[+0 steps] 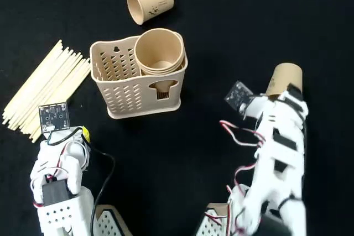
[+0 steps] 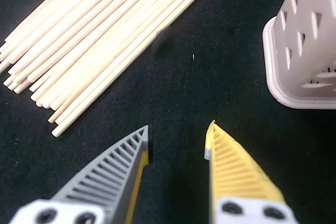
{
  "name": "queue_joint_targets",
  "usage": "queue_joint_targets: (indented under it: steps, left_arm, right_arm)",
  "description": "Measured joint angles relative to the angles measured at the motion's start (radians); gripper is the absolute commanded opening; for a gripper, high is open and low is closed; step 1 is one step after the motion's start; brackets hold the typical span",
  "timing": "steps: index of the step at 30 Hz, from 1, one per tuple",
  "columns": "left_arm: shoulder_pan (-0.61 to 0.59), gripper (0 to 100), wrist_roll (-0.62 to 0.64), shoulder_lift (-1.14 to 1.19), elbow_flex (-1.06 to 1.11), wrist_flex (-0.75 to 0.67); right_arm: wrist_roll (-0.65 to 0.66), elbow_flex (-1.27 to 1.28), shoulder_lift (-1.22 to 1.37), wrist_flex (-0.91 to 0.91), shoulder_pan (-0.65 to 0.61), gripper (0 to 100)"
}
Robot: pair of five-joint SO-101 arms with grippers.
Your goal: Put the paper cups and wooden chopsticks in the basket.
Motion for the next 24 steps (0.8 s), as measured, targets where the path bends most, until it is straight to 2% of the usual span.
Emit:
queue_joint_targets:
  steps: [5,9,15,18,20,24]
  left_arm:
    - [0.0,18,0.0,0.0,0.0,0.0]
    - [0.0,18,0.0,0.0,0.0,0.0]
    - [0.0,18,0.0,0.0,0.0,0.0]
    - [0.0,18,0.0,0.0,0.0,0.0]
    - [0.0,18,0.0,0.0,0.0,0.0]
    - [0.0,18,0.0,0.0,0.0,0.0]
  right_arm:
    - [-0.038,-0.044,0.221,-0.273,0.006,0.8]
    - [-0.12,-0.043,0.295,-0.47,0.012,1.1]
    - [-0.233,0.058,0.244,-0.671,0.034,1.1]
    - [-0.313,0.074,0.153,-0.669,0.055,1.1]
    - [-0.371,0.074,0.075,-0.603,0.063,1.1]
    - [-0.468,0.018,-0.12,-0.287,0.063,1.1]
